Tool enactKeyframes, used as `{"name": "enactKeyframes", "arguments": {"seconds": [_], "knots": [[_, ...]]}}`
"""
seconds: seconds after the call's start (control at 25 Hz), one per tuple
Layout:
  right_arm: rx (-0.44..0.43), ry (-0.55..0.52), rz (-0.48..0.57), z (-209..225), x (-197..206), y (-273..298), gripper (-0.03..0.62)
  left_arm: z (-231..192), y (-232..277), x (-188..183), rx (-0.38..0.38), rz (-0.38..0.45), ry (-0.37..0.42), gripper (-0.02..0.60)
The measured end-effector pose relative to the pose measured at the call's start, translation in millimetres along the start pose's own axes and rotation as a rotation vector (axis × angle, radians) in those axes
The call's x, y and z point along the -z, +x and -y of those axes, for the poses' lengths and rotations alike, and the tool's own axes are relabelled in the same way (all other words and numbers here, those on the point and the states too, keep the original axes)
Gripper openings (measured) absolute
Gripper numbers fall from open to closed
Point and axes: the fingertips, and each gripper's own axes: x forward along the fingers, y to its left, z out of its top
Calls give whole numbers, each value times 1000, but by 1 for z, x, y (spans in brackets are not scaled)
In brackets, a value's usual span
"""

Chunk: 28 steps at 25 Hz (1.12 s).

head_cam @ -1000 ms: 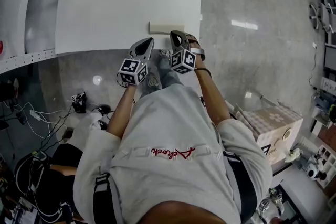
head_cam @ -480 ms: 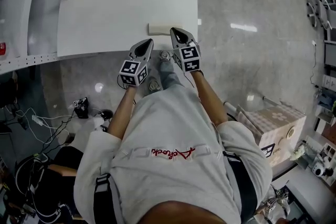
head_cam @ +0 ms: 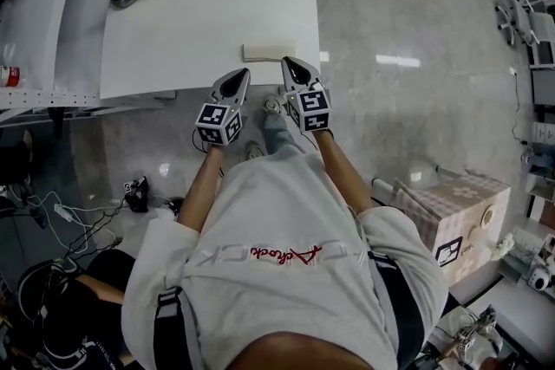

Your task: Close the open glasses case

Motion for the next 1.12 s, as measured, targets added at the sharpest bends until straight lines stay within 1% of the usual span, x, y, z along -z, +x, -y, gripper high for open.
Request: {"name": "enactKeyframes", "arguments": {"seconds": [0.12, 0.32, 0.52, 0.68, 0.88, 1.12], "knots": [[6, 2, 37, -9, -6, -16, 25, 7, -8, -3, 2, 17, 16, 25], [29, 8, 68, -21, -5, -46, 25, 25, -28, -1, 9, 36, 29, 26], [43, 21, 81, -35, 3, -75, 25, 39, -49, 4, 9, 53, 51, 25], [61, 46, 90, -45, 12, -95, 25, 46, -65, 7, 10, 68, 53, 26], [73, 53, 97, -50, 19, -110, 23, 55, -74, 8, 13, 83, 54, 25], [78, 29, 109, -55, 17, -119, 21, 66, -76, 9, 26, 88, 66, 25]]}}
